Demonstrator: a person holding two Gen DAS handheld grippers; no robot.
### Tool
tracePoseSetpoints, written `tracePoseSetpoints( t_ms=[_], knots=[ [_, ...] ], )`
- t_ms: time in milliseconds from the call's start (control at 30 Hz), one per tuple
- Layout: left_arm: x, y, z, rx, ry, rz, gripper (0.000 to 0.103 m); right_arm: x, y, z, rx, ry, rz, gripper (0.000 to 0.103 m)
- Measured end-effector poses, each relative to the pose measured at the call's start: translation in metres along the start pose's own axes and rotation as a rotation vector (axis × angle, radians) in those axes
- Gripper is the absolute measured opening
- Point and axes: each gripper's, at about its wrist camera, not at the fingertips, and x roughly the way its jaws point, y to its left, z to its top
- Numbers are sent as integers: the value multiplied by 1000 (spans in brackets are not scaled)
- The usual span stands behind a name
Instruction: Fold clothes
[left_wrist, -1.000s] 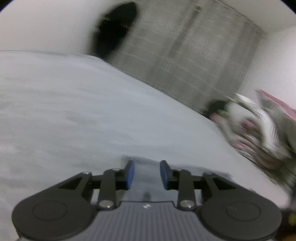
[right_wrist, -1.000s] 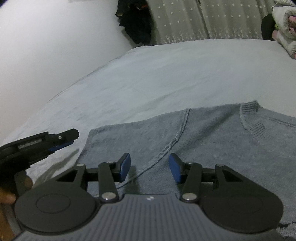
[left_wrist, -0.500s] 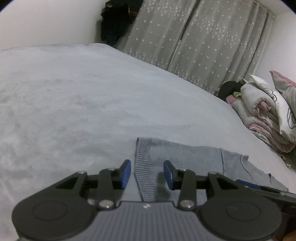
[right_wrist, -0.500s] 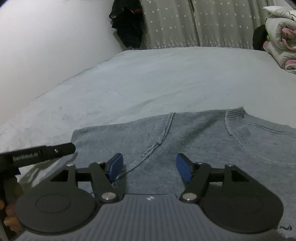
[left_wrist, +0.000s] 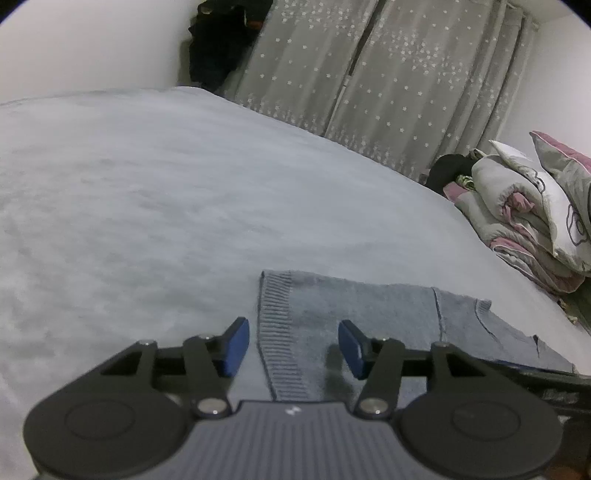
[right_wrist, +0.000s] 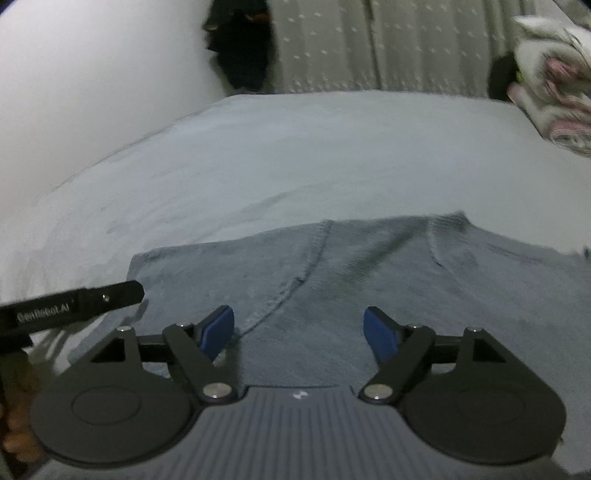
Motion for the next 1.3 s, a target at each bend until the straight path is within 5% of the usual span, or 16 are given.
tracePoseSetpoints(
  t_ms=[500, 1300],
  knots=[
    [8, -25, -6, 164, 22, 67, 72, -123, -128, -13, 65, -48, -241, 81],
    [-3, -43, -3, 243, 36, 149, 70, -202, -273, -58, 302, -143, -419, 90]
  ],
)
